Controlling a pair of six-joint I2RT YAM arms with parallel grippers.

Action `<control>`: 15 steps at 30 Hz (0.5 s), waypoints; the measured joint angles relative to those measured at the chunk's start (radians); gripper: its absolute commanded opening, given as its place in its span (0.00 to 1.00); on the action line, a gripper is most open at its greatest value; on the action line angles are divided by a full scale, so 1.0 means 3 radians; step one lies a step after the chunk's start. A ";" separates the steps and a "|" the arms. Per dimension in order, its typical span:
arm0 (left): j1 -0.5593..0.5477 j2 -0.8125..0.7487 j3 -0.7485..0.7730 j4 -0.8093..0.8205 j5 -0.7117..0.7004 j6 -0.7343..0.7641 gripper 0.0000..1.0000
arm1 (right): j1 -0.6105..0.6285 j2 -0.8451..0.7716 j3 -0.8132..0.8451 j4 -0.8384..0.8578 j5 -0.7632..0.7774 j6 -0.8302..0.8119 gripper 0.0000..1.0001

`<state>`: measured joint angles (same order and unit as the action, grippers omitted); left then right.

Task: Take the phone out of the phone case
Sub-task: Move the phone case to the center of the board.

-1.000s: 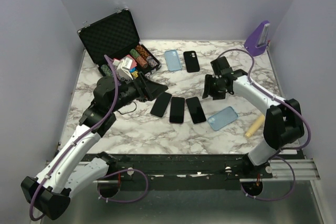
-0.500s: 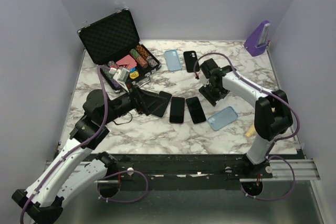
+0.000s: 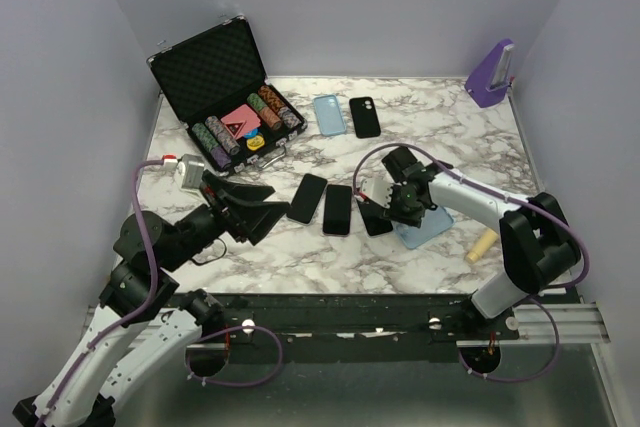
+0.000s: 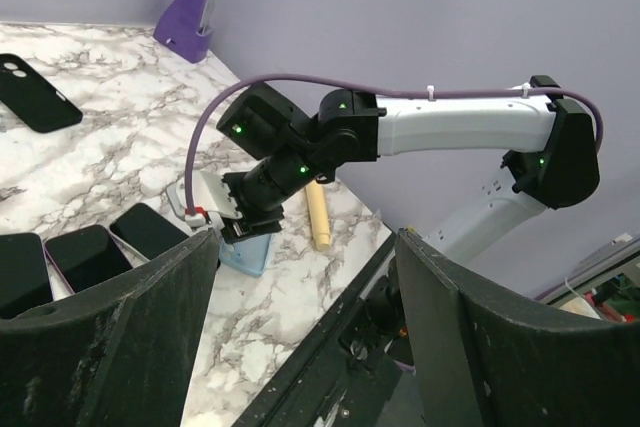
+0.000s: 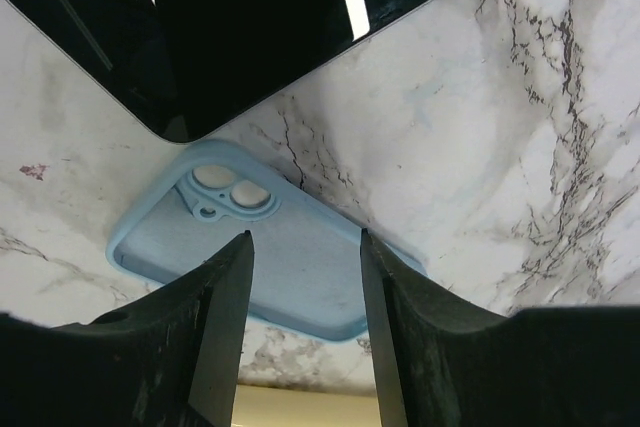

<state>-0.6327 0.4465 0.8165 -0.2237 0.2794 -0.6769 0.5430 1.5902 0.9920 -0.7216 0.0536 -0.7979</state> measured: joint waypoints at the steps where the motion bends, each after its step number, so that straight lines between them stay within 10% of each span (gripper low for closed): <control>1: -0.0004 -0.0031 0.0000 -0.0004 -0.0020 0.0009 0.80 | 0.0000 0.0001 -0.0017 0.0020 -0.0017 -0.0065 0.54; 9: -0.0043 -0.0057 -0.0014 -0.0042 -0.0062 0.0029 0.80 | 0.0000 0.0053 -0.0161 0.0168 -0.0039 -0.0437 0.43; 12: -0.0046 -0.0071 -0.0014 -0.0069 -0.0074 0.0050 0.80 | -0.0004 0.0137 -0.0151 0.0191 -0.0038 -0.0533 0.04; 15: -0.0052 -0.0103 -0.0014 -0.0125 -0.0109 0.0074 0.80 | -0.0010 0.0175 -0.0150 0.0271 -0.0005 -0.0665 0.00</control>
<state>-0.6483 0.4156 0.8124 -0.2611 0.2466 -0.6548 0.5400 1.6428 0.9470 -0.6403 0.0521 -0.9974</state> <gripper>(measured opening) 0.797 0.068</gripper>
